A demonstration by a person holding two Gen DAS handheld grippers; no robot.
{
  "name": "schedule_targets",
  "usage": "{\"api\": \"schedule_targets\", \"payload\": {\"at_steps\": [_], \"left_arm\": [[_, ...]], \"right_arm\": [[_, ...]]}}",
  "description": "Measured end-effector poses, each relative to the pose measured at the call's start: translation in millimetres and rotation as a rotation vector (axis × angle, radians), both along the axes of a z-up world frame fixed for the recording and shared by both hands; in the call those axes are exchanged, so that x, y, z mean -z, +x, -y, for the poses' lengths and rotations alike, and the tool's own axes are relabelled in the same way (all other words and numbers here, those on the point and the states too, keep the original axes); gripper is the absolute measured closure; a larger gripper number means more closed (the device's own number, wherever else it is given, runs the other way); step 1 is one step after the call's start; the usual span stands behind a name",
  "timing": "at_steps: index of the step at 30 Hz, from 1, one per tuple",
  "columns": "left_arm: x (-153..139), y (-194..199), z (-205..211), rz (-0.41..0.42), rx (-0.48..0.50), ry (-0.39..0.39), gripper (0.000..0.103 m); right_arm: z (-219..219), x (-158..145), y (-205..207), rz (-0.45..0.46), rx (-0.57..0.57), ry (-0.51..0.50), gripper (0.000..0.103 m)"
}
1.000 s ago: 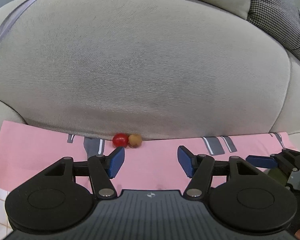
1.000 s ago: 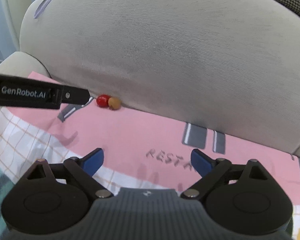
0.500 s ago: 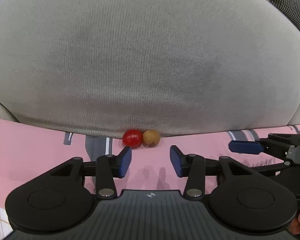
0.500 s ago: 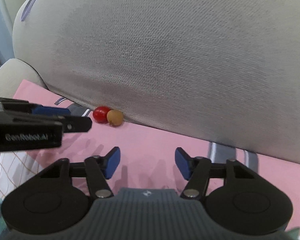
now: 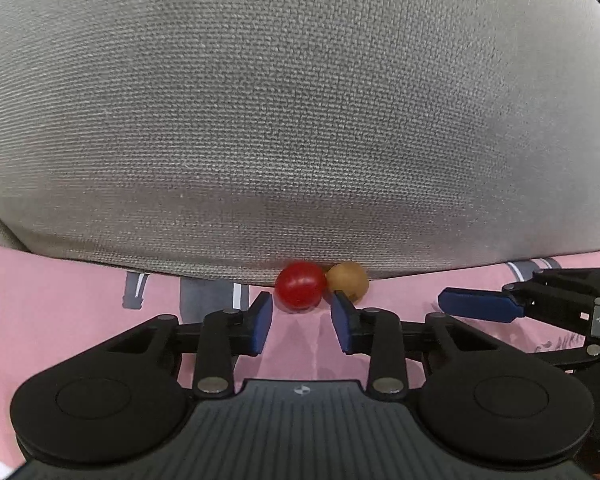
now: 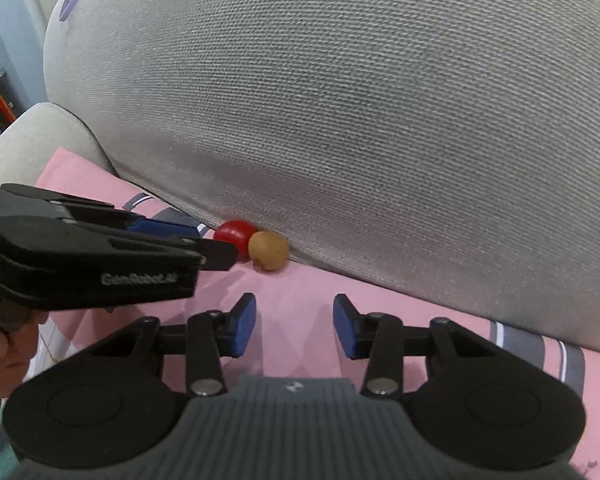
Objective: Organize fruits
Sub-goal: 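Move both tools toward the red cherry tomato and small brown fruit on the cloth, then close the left tool on the red cherry tomato while the right tool grasps the brown fruit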
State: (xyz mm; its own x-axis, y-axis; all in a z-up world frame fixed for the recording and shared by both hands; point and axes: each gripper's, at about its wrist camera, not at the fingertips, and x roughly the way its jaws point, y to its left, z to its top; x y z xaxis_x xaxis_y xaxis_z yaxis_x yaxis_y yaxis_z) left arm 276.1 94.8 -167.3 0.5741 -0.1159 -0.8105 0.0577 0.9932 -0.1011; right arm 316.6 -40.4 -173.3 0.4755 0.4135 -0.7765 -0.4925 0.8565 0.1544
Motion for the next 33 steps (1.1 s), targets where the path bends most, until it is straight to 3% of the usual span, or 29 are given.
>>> {"api": "schedule_targets", "payload": {"at_steps": [11, 15, 16, 17, 26, 33], "left_arm": [[15, 8, 6, 0.012, 0.057, 0.031, 0.059], [18, 9, 13, 0.023, 0.071, 0.068, 0.059], [18, 9, 13, 0.023, 0.070, 0.059, 0.061], [18, 9, 14, 0.022, 0.070, 0.048, 0.068], [-1, -2, -9, 0.018, 0.024, 0.010, 0.071], [-22, -13, -27, 0.023, -0.032, -0.003, 0.071]], "right_arm": [[-8, 7, 1, 0.045, -0.050, -0.017, 0.063], [-16, 9, 0, 0.078, -0.087, -0.052, 0.069], [-18, 10, -1, 0.086, -0.093, -0.055, 0.069], [-20, 10, -1, 0.097, -0.100, -0.062, 0.069], [-43, 12, -5, 0.168, -0.145, -0.108, 0.070], [-67, 19, 1, 0.191, -0.164, -0.136, 0.075]]}}
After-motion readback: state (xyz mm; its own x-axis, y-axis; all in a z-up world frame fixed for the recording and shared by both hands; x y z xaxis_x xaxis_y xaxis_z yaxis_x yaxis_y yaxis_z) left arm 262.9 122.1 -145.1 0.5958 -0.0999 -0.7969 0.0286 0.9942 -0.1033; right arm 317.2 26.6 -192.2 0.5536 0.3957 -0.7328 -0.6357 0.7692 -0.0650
